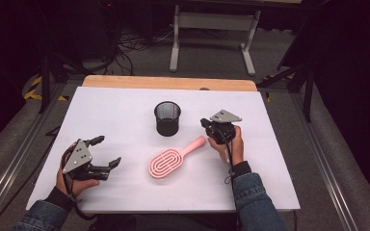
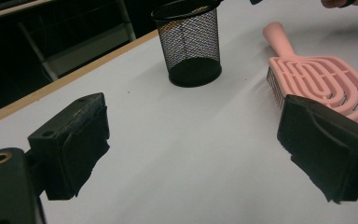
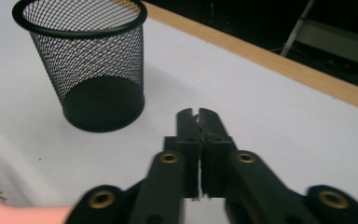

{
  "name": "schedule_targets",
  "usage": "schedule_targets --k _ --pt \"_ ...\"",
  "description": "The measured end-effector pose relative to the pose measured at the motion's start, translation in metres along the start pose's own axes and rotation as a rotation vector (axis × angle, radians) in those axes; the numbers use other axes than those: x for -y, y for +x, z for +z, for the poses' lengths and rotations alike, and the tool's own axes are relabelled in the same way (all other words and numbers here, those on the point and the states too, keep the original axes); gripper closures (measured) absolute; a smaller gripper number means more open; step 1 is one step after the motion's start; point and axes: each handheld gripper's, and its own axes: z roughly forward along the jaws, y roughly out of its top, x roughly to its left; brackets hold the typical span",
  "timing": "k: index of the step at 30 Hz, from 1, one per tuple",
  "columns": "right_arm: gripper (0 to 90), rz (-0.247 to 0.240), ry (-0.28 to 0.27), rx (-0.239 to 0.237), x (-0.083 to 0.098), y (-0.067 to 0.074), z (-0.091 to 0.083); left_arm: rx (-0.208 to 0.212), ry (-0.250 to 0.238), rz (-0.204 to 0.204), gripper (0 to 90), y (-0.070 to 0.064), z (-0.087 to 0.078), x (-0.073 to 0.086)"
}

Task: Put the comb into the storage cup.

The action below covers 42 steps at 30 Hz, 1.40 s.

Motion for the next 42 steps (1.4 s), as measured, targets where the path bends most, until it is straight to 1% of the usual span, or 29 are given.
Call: schedule_targets --k 2,3,5,6,8,9,10,18,19,20,26,29,31,33,37,39,41,42 --pt "90.0 -0.009 0.016 -0.009 0.000 0.002 0.003 0.006 -0.001 0.001 10.3 -0.001 0.000 0.000" --pt "90.0 -0.013 0.027 -0.012 0.001 0.003 0.005 0.007 -0.001 0.008 10.3 -0.001 0.000 0.001" --pt "90.0 -0.026 0.054 -0.019 0.001 0.008 0.009 0.008 -0.001 0.011 10.4 -0.001 0.000 0.001" --pt "90.0 -0.031 0.057 -0.021 0.002 0.009 0.011 0.009 0.000 0.012 10.4 -0.001 0.000 0.001" --pt "90.0 -0.033 0.078 -0.047 0.003 0.012 0.014 0.010 0.001 0.014 10.4 -0.001 0.001 0.001" --pt "90.0 -0.033 0.078 -0.047 0.003 0.012 0.014 0.008 0.003 0.016 10.4 -0.002 0.001 0.001" --pt "90.0 -0.046 0.105 -0.055 0.004 0.015 0.018 0.011 0.005 0.016 10.3 -0.002 0.001 0.001" --pt "90.0 -0.075 0.174 -0.075 0.008 0.024 0.026 0.008 0.010 0.021 10.2 -0.002 0.001 0.001" --pt "90.0 -0.075 0.174 -0.075 0.008 0.024 0.026 0.008 0.009 0.022 10.2 -0.002 0.001 0.001" --pt "90.0 -0.086 0.184 -0.080 0.008 0.027 0.026 0.006 0.009 0.027 10.1 -0.002 0.000 0.001" --pt "90.0 -0.106 0.216 -0.101 0.010 0.033 0.026 0.008 0.012 0.025 10.2 -0.003 0.001 0.001" --pt "90.0 -0.115 0.226 -0.091 0.010 0.035 0.025 -0.003 0.014 0.028 10.6 -0.003 0.001 0.001" --pt "90.0 -0.111 0.238 -0.095 0.011 0.036 0.024 -0.001 0.014 0.027 10.8 -0.003 0.001 0.001" --pt "90.0 -0.121 0.255 -0.091 0.012 0.038 0.022 -0.002 0.013 0.025 10.8 -0.003 0.001 0.001" --pt "90.0 -0.133 0.252 -0.096 0.012 0.040 0.020 0.000 0.014 0.026 10.8 -0.003 0.001 0.001" --pt "90.0 -0.139 0.250 -0.102 0.012 0.041 0.019 -0.003 0.017 0.033 10.8 -0.003 0.001 0.001" --pt "90.0 -0.147 0.261 -0.118 0.012 0.044 0.017 -0.002 0.016 0.033 10.7 -0.003 0.001 0.001" --pt "90.0 -0.146 0.260 -0.119 0.013 0.044 0.017 -0.003 0.017 0.034 10.7 -0.003 0.001 0.001"
